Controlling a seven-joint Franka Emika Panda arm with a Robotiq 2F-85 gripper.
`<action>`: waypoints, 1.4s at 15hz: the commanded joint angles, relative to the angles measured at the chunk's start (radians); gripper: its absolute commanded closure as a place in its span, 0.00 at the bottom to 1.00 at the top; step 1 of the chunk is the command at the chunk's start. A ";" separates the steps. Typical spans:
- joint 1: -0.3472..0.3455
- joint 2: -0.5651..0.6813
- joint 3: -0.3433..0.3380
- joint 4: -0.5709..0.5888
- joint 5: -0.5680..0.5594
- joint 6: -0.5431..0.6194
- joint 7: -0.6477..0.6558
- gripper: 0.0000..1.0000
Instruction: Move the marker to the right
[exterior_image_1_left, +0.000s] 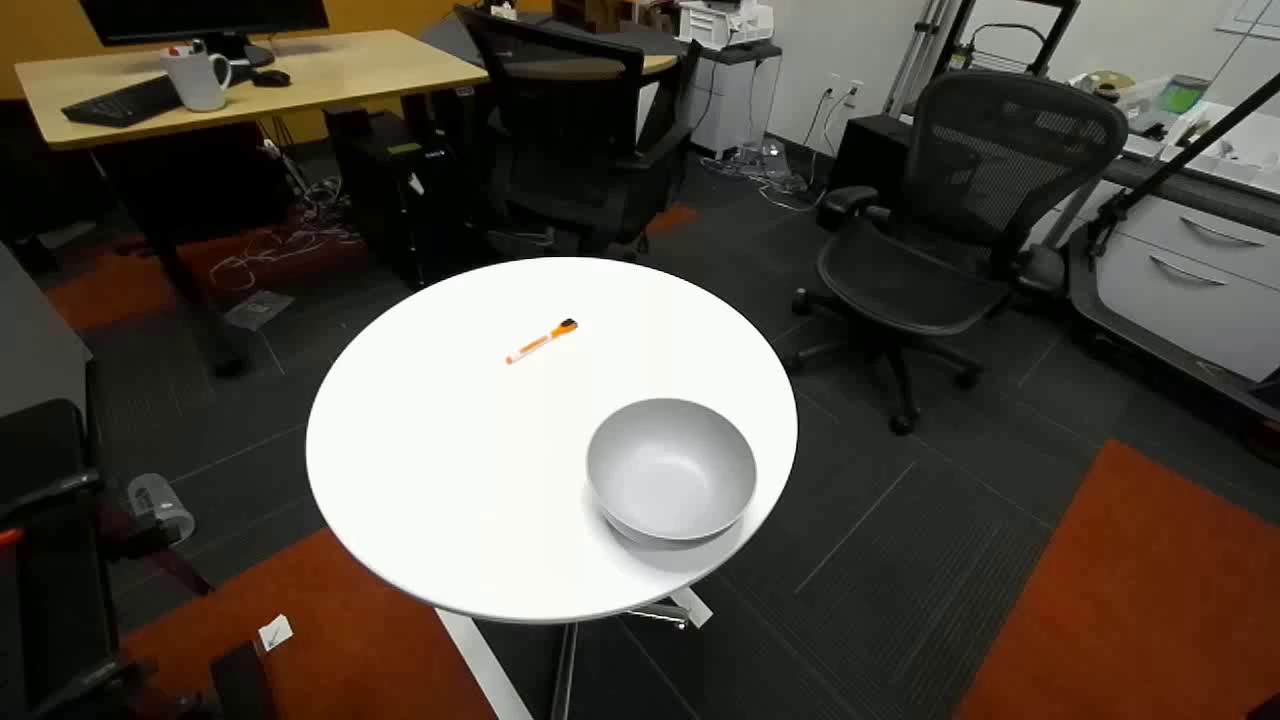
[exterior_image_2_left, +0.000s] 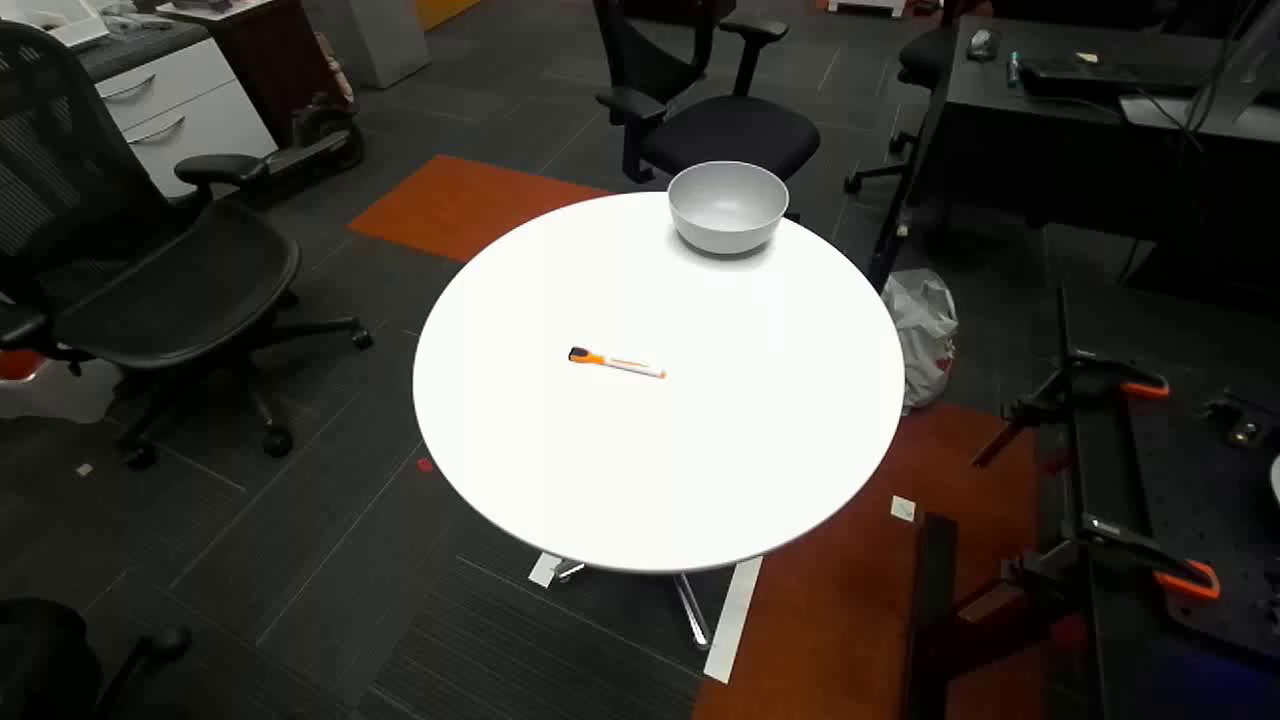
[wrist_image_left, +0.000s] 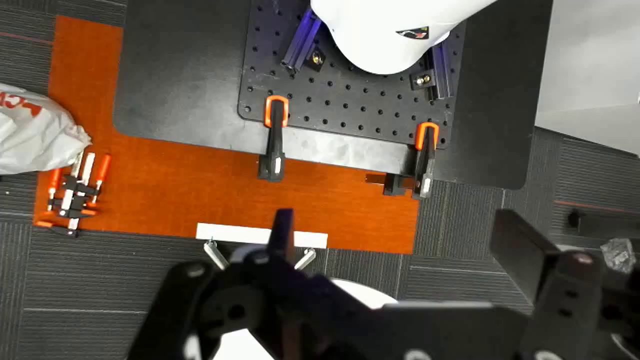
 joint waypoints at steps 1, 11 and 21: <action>-0.010 0.003 0.008 0.002 0.005 -0.002 -0.005 0.00; 0.040 0.047 0.079 0.030 0.033 0.196 0.045 0.00; 0.138 0.433 0.198 0.151 0.176 0.915 0.161 0.00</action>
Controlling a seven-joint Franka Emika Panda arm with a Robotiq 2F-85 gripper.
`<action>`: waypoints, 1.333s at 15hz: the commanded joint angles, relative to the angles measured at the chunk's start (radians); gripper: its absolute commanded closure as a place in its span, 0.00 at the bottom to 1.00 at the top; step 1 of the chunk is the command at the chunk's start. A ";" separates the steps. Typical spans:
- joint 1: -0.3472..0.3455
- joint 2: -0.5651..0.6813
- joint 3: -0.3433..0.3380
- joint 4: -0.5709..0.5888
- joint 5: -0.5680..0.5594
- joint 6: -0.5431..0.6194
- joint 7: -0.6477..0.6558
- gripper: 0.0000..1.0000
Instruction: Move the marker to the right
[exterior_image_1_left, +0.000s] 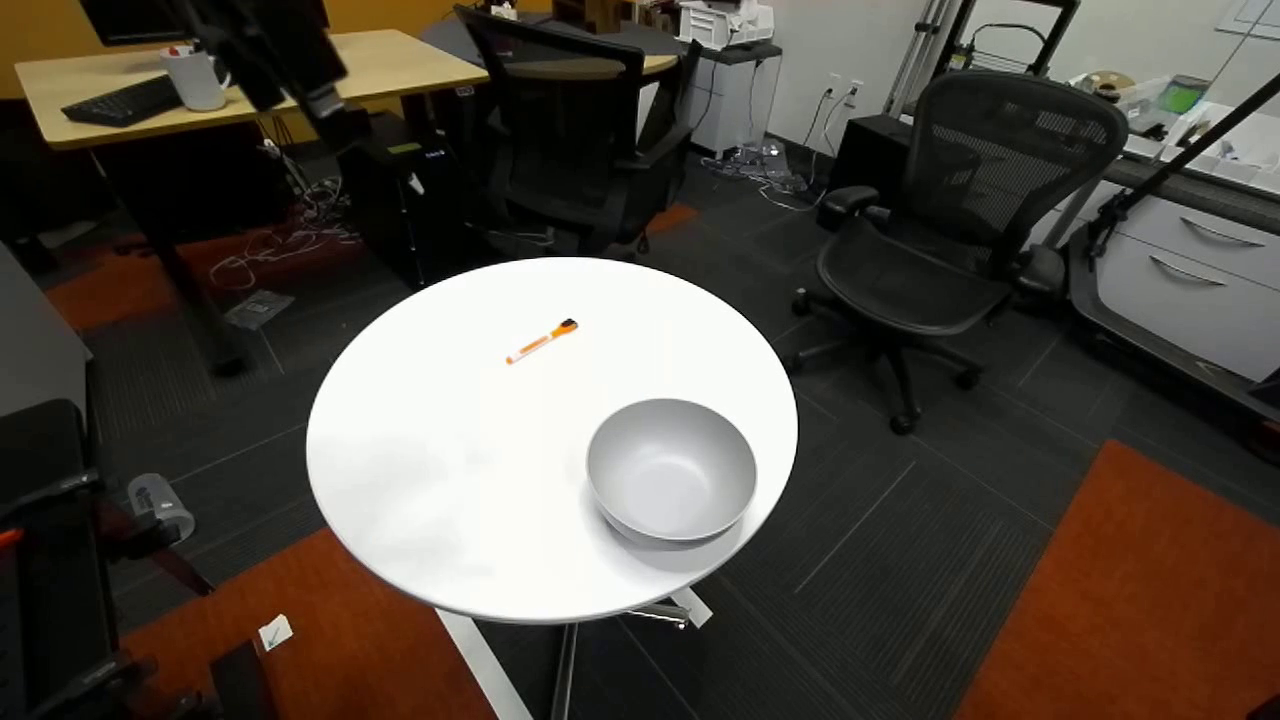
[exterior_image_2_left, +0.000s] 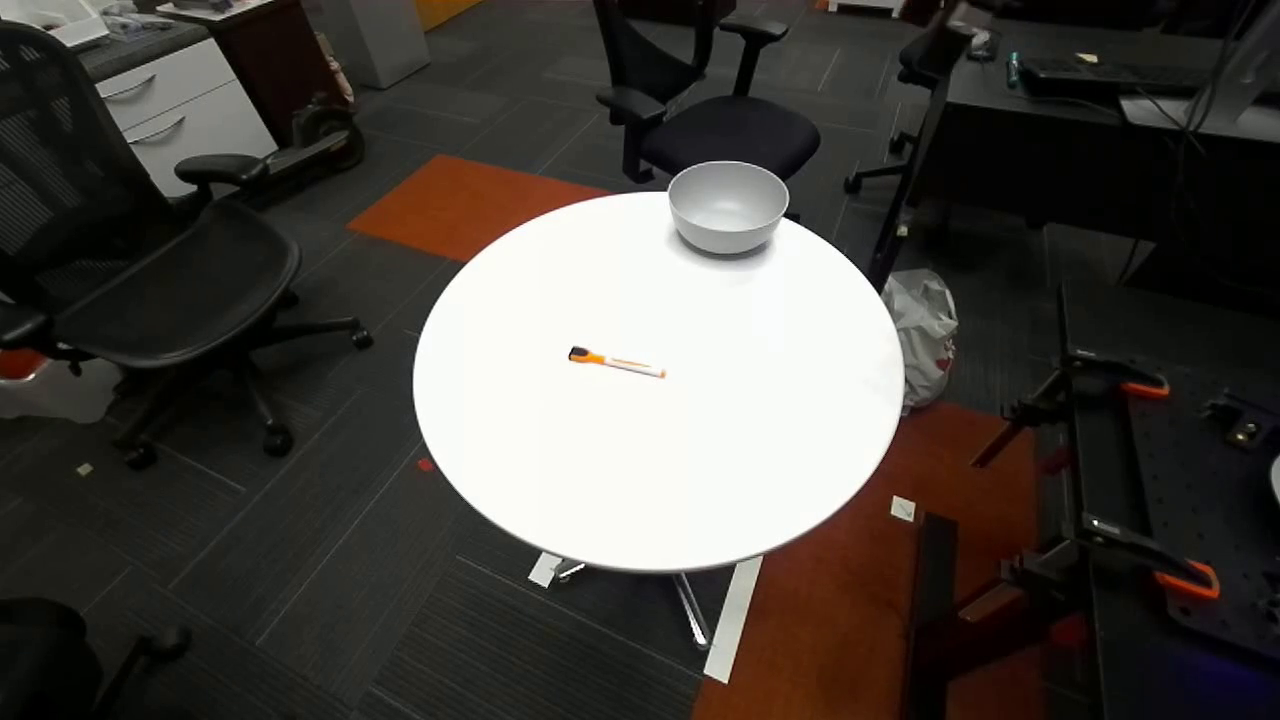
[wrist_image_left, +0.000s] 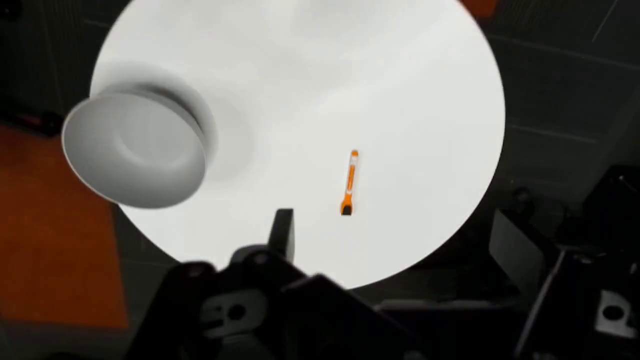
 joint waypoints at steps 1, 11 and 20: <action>0.021 0.212 0.011 0.122 0.052 0.141 0.000 0.00; -0.017 0.612 0.093 0.362 0.102 0.277 0.001 0.00; -0.054 0.867 0.146 0.525 0.048 0.310 0.039 0.00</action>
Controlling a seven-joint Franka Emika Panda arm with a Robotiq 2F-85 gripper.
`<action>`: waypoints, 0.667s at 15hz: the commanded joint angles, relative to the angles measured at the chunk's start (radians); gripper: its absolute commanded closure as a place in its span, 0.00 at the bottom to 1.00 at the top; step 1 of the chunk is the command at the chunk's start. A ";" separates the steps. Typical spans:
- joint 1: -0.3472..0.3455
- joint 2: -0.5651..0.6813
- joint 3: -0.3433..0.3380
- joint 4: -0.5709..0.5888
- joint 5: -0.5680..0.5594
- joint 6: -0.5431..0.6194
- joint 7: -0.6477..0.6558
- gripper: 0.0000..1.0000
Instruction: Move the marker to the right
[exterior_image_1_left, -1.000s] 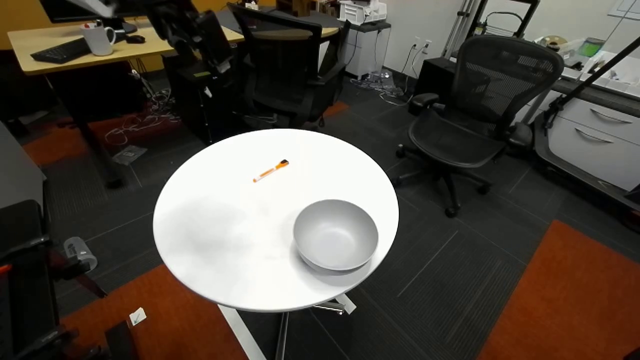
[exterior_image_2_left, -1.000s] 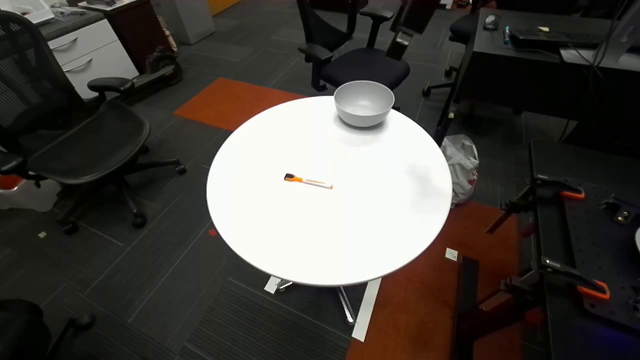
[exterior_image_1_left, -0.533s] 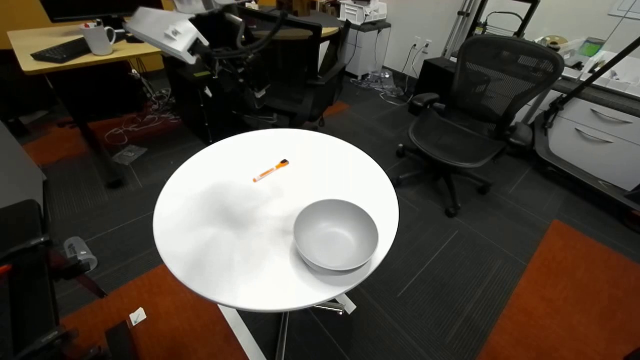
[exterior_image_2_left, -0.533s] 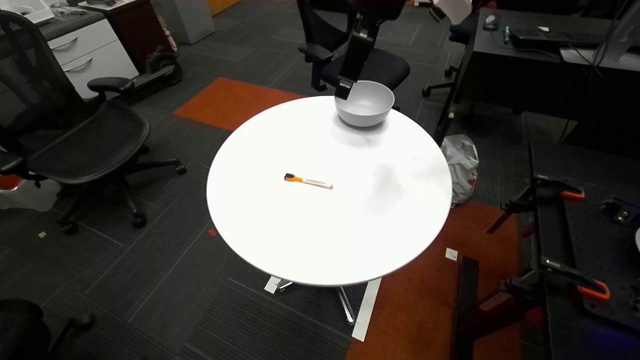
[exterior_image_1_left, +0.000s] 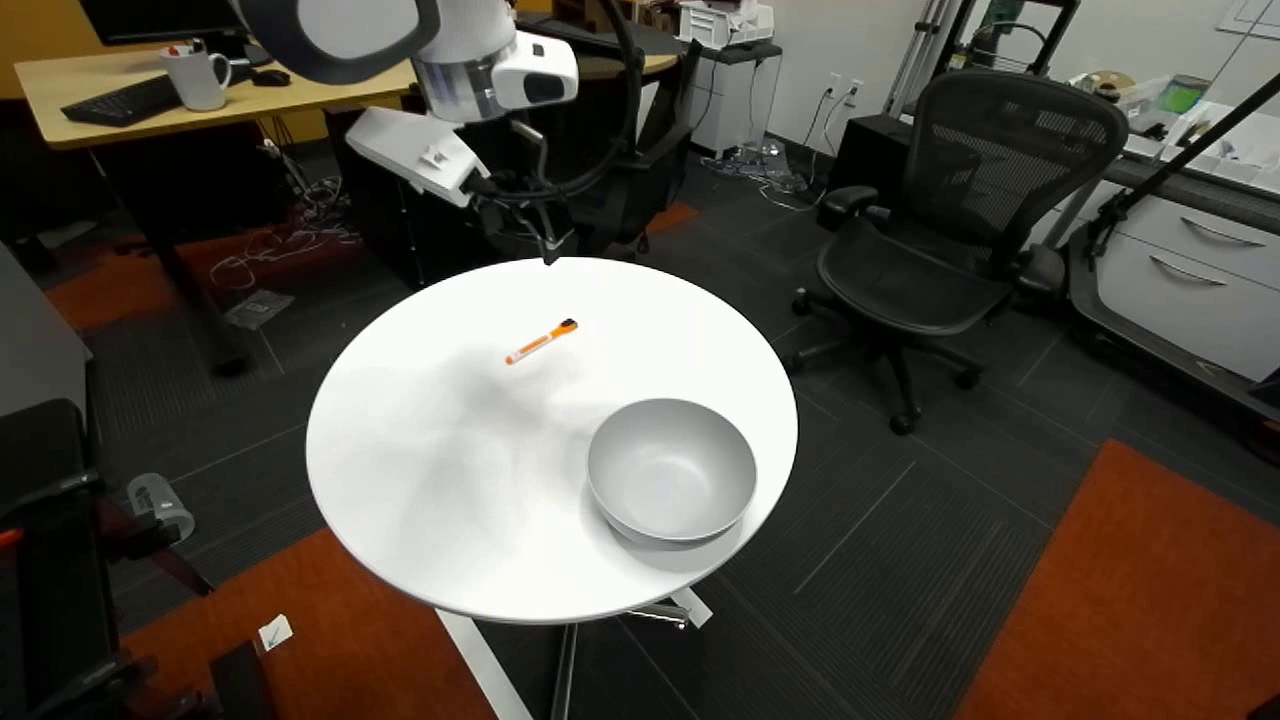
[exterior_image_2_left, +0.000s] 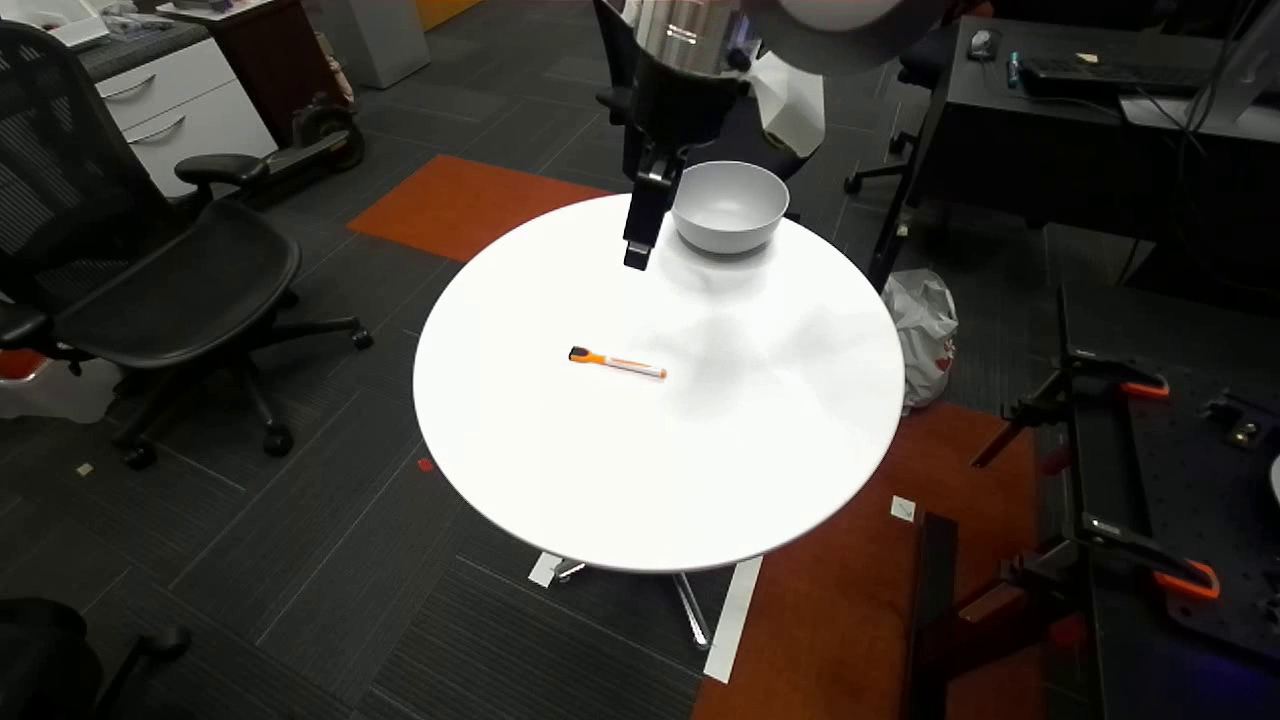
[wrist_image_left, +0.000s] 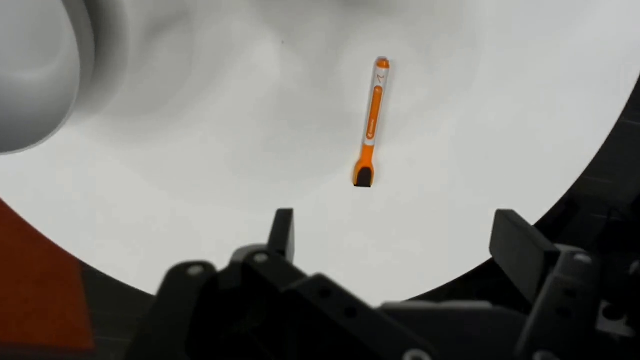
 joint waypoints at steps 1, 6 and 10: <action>-0.020 0.099 0.025 0.083 -0.032 0.010 0.043 0.00; 0.007 0.207 0.028 0.165 -0.070 -0.006 0.106 0.00; 0.026 0.281 0.024 0.226 -0.097 -0.017 0.170 0.00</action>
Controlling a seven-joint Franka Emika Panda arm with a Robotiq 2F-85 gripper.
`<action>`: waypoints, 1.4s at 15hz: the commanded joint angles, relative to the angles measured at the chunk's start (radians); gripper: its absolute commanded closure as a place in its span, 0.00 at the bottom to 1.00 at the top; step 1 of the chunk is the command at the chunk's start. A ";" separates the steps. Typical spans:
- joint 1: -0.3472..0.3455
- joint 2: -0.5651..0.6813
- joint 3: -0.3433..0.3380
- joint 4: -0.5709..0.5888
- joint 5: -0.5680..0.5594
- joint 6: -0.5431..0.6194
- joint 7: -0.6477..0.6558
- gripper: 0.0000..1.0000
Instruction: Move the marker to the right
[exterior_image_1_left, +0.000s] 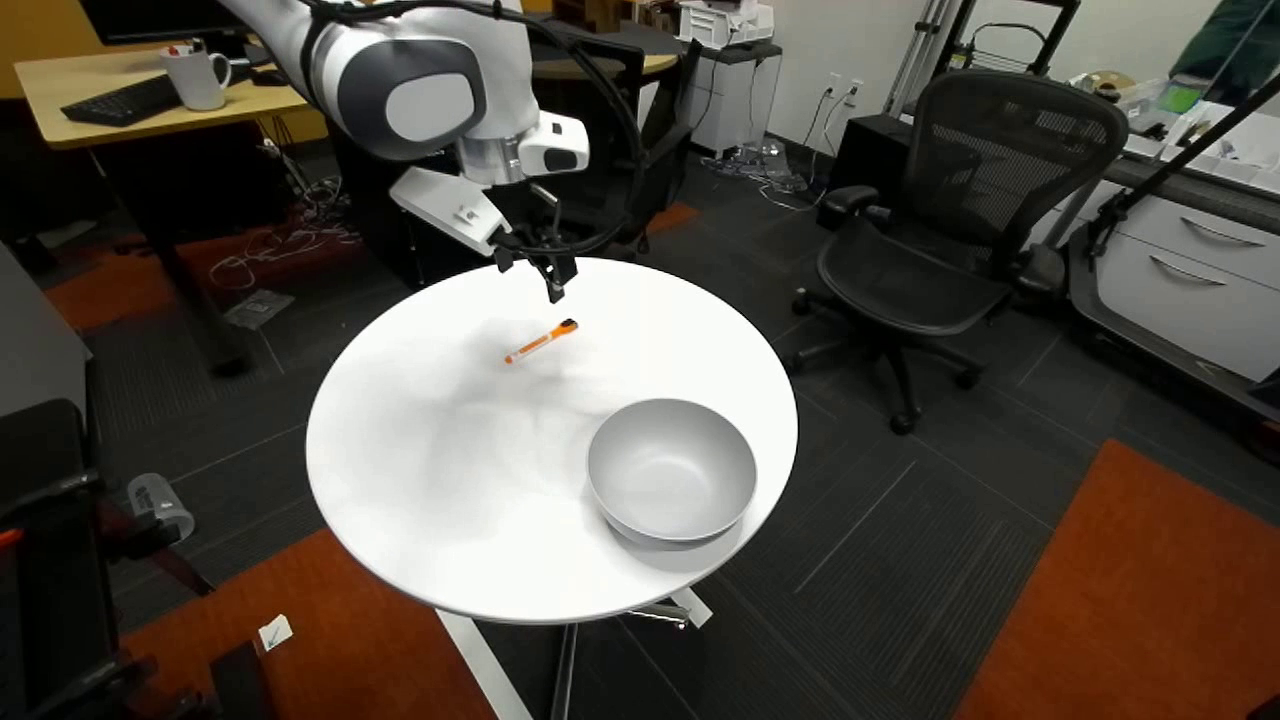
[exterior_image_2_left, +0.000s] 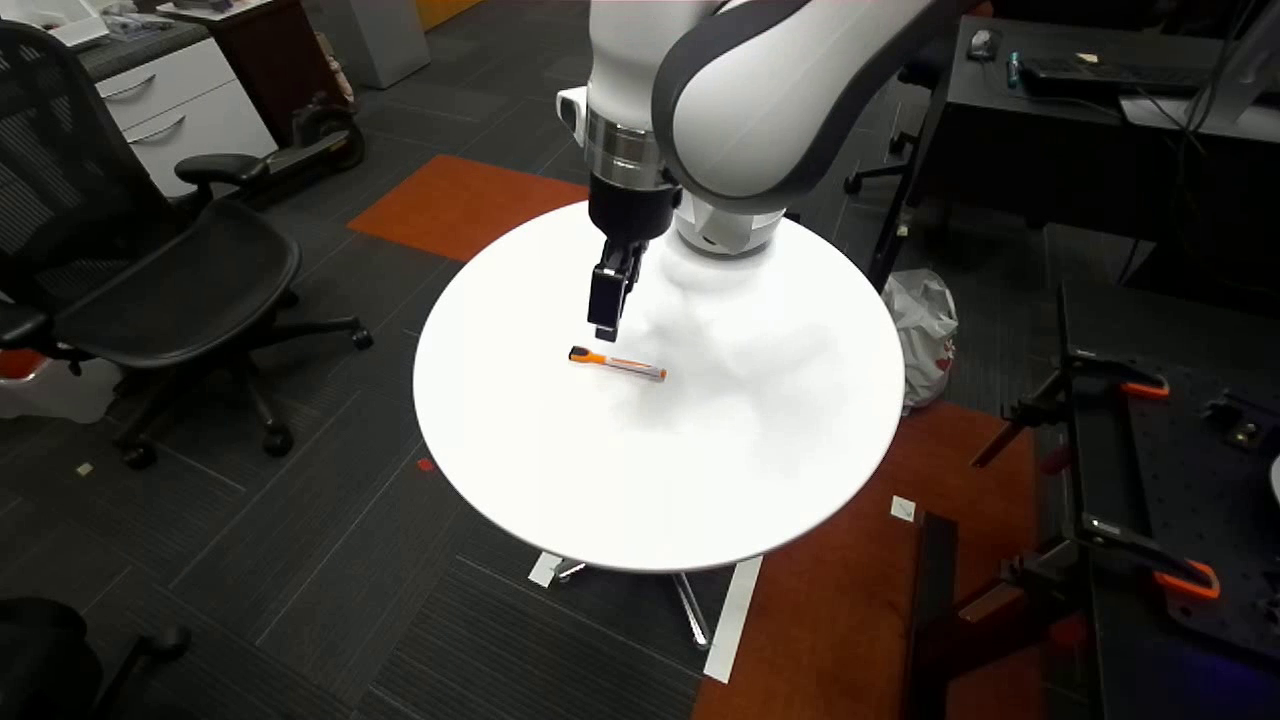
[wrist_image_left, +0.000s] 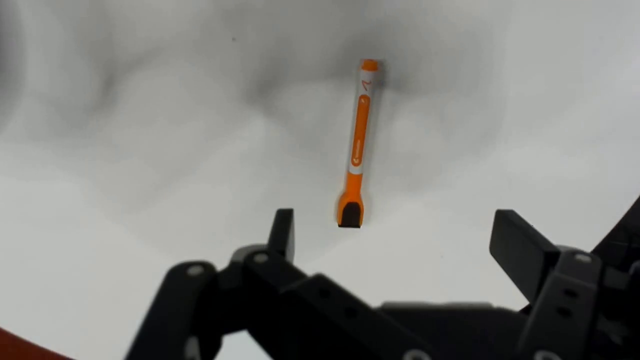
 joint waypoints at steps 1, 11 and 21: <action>0.012 0.072 -0.006 0.081 -0.040 -0.022 0.077 0.00; -0.005 0.193 -0.003 0.209 -0.035 -0.046 0.086 0.00; 0.004 0.291 0.000 0.292 -0.034 -0.085 0.093 0.00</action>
